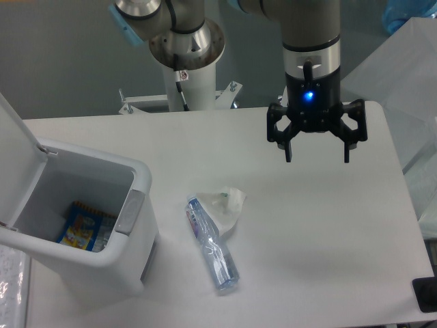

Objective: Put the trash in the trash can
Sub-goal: 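Move the open gripper over the crumpled white tissue, then lower the gripper onto the white tissue and close on it, then lift the tissue and carry it over the open trash bin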

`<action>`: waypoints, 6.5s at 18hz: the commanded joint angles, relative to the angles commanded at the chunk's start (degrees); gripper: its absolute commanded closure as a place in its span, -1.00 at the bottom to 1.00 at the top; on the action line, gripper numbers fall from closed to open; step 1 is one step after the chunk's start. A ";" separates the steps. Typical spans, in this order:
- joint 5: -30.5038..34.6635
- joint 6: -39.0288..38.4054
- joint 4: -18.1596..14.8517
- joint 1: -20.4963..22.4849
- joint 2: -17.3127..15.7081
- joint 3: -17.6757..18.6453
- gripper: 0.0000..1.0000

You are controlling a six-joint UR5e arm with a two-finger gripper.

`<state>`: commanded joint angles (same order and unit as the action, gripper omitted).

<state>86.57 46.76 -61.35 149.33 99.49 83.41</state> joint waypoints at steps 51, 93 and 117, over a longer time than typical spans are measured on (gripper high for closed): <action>-1.32 13.27 12.65 -9.84 4.66 26.72 -1.00; -29.07 2.66 11.95 -1.76 0.27 14.16 0.92; -44.38 -37.26 12.39 -15.99 -6.41 6.85 0.80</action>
<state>42.19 9.49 -48.95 133.34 93.08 90.25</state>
